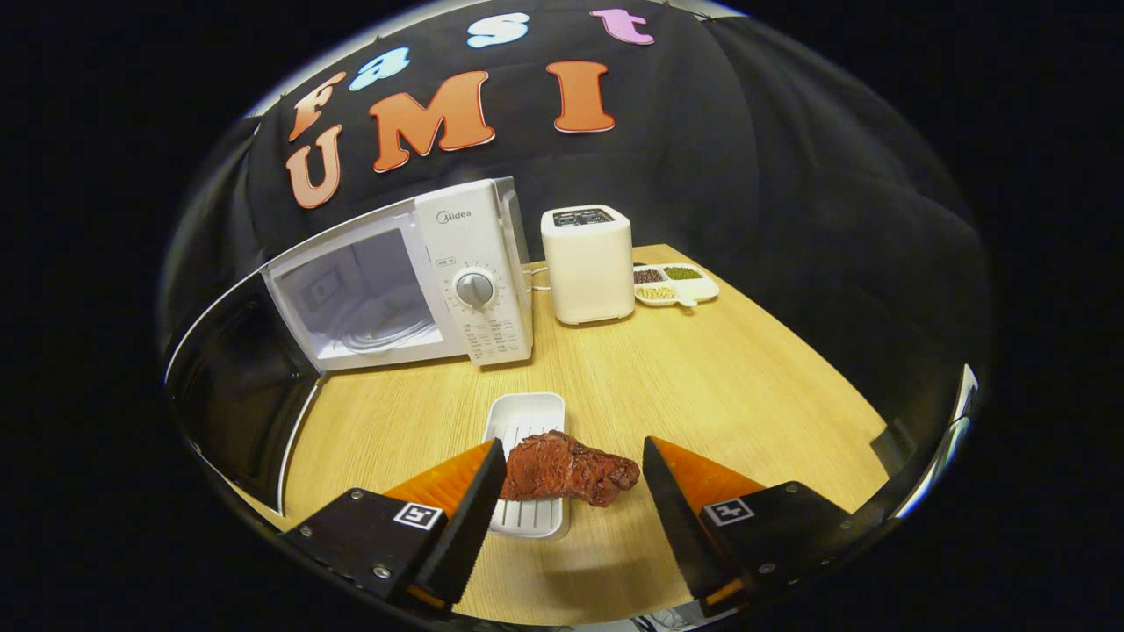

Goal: Open the microwave, put the food inside, and close the microwave door.

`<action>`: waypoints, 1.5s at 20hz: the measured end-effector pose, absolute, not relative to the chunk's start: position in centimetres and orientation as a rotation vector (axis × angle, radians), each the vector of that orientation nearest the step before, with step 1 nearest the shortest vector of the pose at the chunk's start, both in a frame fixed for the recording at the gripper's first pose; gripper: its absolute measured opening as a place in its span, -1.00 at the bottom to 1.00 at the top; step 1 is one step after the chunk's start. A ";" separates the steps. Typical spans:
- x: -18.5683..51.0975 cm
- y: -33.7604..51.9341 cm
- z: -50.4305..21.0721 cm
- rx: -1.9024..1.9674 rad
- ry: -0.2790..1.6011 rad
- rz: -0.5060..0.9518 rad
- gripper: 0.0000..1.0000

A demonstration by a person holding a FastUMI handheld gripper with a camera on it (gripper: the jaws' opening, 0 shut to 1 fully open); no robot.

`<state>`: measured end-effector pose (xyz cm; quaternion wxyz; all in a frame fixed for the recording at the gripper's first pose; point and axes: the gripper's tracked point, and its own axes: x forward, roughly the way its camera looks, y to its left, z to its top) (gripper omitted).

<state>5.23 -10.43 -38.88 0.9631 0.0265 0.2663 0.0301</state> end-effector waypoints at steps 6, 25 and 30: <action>5.8 -11.0 -40.2 0.208 0.602 0.083 0.40; 5.6 -7.4 -36.3 0.530 0.661 0.147 -0.91; 5.2 -6.3 -33.0 0.475 0.615 0.123 -0.90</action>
